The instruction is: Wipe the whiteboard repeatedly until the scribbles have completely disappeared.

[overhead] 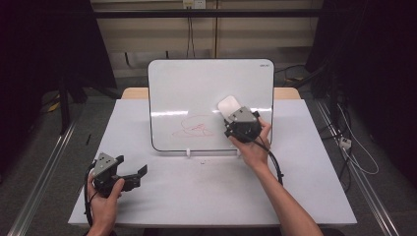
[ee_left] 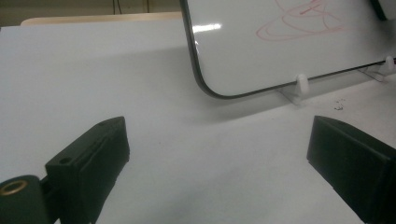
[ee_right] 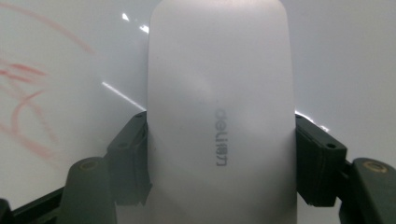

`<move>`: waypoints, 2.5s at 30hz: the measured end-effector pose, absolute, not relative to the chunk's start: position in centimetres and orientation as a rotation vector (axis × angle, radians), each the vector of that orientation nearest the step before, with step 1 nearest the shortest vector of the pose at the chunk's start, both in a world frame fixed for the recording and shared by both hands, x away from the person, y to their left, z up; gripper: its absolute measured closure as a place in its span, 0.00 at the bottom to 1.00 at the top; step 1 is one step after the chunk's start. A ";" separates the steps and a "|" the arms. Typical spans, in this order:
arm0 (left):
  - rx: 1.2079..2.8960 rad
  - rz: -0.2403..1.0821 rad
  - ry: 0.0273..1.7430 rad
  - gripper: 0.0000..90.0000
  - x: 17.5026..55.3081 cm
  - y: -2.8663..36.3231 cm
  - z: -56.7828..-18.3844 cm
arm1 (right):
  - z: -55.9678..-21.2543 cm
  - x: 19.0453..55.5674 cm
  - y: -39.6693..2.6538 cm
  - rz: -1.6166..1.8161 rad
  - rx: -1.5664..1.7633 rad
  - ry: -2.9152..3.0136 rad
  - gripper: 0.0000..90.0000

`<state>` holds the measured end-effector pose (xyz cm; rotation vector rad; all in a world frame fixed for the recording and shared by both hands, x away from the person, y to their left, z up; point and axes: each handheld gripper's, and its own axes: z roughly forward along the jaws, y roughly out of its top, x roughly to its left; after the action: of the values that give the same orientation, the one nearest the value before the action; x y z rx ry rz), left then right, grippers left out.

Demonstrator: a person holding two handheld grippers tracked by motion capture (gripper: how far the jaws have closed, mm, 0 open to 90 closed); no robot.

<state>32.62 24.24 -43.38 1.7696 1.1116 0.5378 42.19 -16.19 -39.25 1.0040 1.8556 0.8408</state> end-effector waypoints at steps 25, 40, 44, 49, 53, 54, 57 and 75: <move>1.778 0.540 1.105 0.06 32.6 23.9 -43.4 | -41.2 40.1 -16.7 0.812 1.034 1.913 0.35; 1.768 0.536 1.108 0.06 32.6 23.9 -43.4 | -42.5 39.6 -9.4 0.768 0.844 2.009 0.35; 1.769 0.533 1.108 0.06 32.7 23.9 -43.5 | -42.4 39.8 -9.7 0.780 0.837 2.020 0.35; 1.779 0.538 1.101 0.06 32.6 24.1 -43.4 | -41.8 40.3 -10.0 0.784 0.842 2.008 0.35; 1.779 0.540 1.103 0.06 32.6 24.1 -43.4 | -40.9 41.1 -10.5 0.787 0.861 1.981 0.35; 1.779 0.540 1.102 0.06 32.6 24.1 -43.4 | -40.6 41.4 -10.7 0.790 0.872 1.972 0.35; 1.777 0.540 1.103 0.06 32.6 24.2 -43.3 | -39.7 42.1 -11.2 0.799 0.901 1.940 0.35; 1.781 0.536 1.100 0.06 32.7 23.8 -43.4 | -40.3 41.9 -8.7 0.789 0.855 1.925 0.35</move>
<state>32.67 23.79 -43.42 1.7808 1.0998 0.5363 41.89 -8.74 -40.29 0.8547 1.9250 0.7893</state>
